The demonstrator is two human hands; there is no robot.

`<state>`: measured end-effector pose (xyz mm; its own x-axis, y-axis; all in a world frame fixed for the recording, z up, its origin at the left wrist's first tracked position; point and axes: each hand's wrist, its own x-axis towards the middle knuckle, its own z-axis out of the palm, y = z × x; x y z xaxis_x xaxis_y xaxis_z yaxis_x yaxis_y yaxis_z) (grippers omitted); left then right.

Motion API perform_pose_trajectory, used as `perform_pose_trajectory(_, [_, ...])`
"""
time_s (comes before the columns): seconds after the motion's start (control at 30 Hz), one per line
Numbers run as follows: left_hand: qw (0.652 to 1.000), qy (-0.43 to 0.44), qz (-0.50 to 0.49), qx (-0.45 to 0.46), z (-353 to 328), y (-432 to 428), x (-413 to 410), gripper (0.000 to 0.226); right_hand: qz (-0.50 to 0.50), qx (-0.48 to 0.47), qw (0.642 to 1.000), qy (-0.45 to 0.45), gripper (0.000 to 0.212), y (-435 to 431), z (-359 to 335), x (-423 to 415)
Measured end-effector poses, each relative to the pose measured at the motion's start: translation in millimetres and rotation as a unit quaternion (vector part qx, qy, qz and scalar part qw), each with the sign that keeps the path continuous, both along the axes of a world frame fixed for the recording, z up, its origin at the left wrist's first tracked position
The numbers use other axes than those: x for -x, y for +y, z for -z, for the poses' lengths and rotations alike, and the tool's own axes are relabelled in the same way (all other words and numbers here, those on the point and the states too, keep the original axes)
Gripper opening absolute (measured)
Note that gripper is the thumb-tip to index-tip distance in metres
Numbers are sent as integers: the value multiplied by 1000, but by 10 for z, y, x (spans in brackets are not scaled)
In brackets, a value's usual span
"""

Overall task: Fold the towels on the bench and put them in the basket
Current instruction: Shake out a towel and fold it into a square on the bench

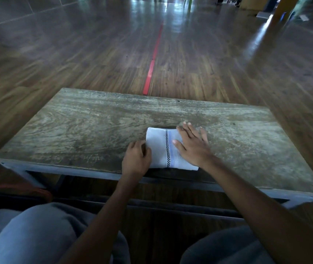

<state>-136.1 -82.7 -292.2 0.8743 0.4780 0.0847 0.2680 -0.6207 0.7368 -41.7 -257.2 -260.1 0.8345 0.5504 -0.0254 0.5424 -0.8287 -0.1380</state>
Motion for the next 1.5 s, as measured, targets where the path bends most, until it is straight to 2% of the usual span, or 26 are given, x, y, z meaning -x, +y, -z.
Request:
perform_pose_trajectory(0.1, [997,26,-18,76,-101,29,193,20,-32,-14,999,-20,59,172,4,107])
perform_pose_trajectory(0.17, [986,57,-2,157,-82,39,307,13,-48,-19,998,19,59,249,101,178])
perform_pose_trajectory(0.2, [970,66,8,235,-80,16,373,10,-52,-21,997,44,59,268,166,210])
perform_pose_trajectory(0.27, [916,52,37,396,-41,-7,474,12,-58,-18,997,56,58,275,285,257])
perform_pose_trajectory(0.33, [881,54,83,463,-3,0,522,20,-55,-25,997,45,56,270,334,258])
perform_pose_trajectory(0.43, [888,107,142,424,-27,-17,552,25,-52,-31,997,49,55,276,343,232])
perform_pose_trajectory(0.57, [904,97,149,388,-51,-40,549,20,-49,-37,997,50,55,281,365,225])
perform_pose_trajectory(0.63, [907,102,152,379,-40,-22,540,27,-49,-41,997,46,54,274,367,225])
perform_pose_trajectory(1.0, [875,100,170,441,64,-111,579,29,-51,-37,998,24,51,279,392,244])
perform_pose_trajectory(1.27, [879,95,198,422,45,-24,531,31,-53,-49,997,10,49,271,388,237])
perform_pose_trajectory(1.5, [905,92,175,377,91,-43,569,26,-52,-44,998,-4,49,271,403,251])
